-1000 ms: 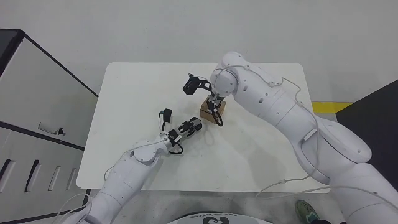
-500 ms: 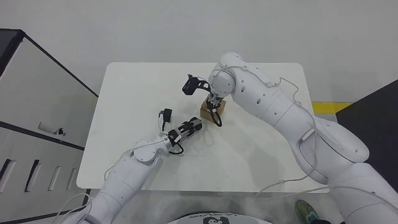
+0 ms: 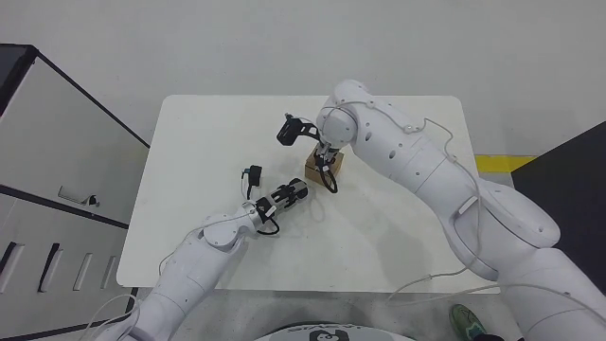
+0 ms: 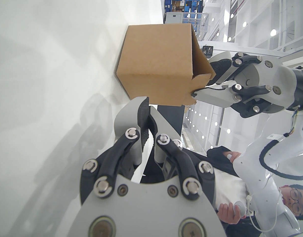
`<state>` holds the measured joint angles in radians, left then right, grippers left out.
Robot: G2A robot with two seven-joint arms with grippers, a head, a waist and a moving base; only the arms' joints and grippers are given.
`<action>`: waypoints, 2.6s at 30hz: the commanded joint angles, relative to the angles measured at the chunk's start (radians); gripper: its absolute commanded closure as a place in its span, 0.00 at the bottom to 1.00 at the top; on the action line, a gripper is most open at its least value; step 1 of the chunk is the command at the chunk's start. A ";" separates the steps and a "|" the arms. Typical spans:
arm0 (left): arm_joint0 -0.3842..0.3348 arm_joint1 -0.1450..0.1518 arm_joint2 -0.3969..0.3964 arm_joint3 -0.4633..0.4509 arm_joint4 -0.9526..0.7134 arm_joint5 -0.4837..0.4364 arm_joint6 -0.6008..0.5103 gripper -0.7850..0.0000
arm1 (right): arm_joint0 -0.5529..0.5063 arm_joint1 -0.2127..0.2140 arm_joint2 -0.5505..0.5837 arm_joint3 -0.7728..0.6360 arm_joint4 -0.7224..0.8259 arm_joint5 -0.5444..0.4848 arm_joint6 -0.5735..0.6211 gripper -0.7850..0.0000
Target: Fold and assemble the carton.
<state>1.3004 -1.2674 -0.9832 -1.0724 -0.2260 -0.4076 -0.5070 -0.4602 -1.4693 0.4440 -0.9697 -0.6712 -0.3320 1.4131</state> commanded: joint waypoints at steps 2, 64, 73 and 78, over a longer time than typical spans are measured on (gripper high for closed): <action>0.000 0.000 0.000 0.000 0.000 0.000 0.000 1.00 | -0.001 -0.001 0.001 0.002 -0.002 -0.001 0.000 1.00; 0.000 0.000 0.000 0.000 0.000 0.000 0.000 1.00 | -0.015 -0.029 0.019 0.033 -0.047 -0.018 0.008 0.84; 0.000 0.000 0.000 0.000 0.000 0.000 0.000 1.00 | -0.012 -0.028 0.038 0.045 -0.027 -0.029 0.003 0.76; 0.000 0.000 0.000 0.000 0.000 0.000 0.000 1.00 | -0.014 -0.025 0.051 0.039 -0.022 -0.032 -0.004 0.91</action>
<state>1.3004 -1.2674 -0.9832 -1.0724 -0.2260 -0.4076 -0.5070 -0.4734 -1.4952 0.4914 -0.9286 -0.6942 -0.3635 1.4110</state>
